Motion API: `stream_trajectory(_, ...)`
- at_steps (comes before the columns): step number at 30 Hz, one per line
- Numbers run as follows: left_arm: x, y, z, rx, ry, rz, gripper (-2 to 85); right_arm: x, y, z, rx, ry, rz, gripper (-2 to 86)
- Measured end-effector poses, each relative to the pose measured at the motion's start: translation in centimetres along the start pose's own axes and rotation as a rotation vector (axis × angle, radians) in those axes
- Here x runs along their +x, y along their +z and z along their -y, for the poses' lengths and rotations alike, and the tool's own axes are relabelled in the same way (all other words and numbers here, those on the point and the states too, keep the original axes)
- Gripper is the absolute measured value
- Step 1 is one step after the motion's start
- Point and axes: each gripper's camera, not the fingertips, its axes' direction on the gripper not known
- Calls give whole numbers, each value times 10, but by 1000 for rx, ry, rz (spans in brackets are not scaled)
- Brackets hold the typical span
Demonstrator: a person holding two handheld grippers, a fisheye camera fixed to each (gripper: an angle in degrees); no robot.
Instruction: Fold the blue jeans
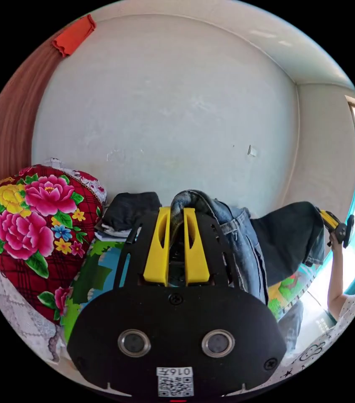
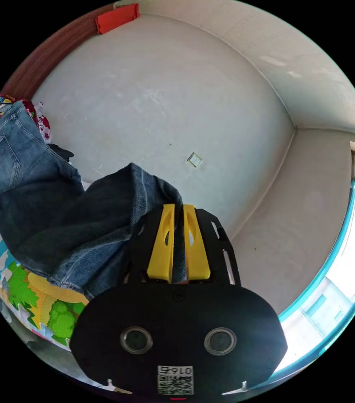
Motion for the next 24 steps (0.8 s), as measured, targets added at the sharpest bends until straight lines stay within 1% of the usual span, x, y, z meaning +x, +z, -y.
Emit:
stream_trajectory(1,-7,9,-1,-52,-15,-8,51,0,21,2,-83,-12,84,22)
stream_trajectory(2,-20,29,-8,-149,-38,-26,51,-4,46,1,-174,-22,198,23)
stream_trajectory(3,-27,51,-18,-230,-38,-30,51,-7,58,-1,-212,-25,262,24)
stream_trajectory(5,-31,79,-38,-306,-14,-12,54,-30,110,-18,-329,-19,499,27)
stream_trajectory(6,-31,88,-49,-330,10,45,58,-37,121,-23,-355,-12,514,28)
stream_trajectory(7,-32,86,-53,-321,13,97,61,-50,140,-33,-420,-14,471,27)
stream_trajectory(8,-32,74,-59,-256,16,211,76,-61,151,-41,-479,-21,335,28)
stream_trajectory(9,-28,56,-63,-173,46,294,89,-65,154,-44,-498,-32,263,29)
stream_trajectory(10,-25,48,-65,-139,62,319,95,-73,152,-49,-496,-67,167,34)
stream_trajectory(11,-14,36,-67,-117,115,321,101,-80,144,-51,-458,-98,142,42)
stream_trajectory(12,1,34,-67,-153,189,284,103,-83,139,-52,-433,-105,143,50)
stream_trajectory(13,10,35,-67,-185,220,263,105,-88,128,-50,-376,-102,153,68)
stream_trajectory(15,56,45,-71,-294,332,150,117,-96,110,-45,-291,-63,212,91)
stream_trajectory(17,96,53,-76,-330,413,68,124,-119,91,-37,-199,-87,409,121)
stream_trajectory(18,124,60,-80,-353,473,28,129,-127,88,-35,-183,-104,459,126)
stream_trajectory(20,161,73,-82,-405,535,13,143,-161,83,-27,-135,-158,614,139)
stream_trajectory(22,194,85,-85,-451,597,14,157,-187,87,-23,-127,-201,690,147)
stream_trajectory(24,228,103,-88,-503,661,71,159,-214,96,-21,-132,-256,725,152)
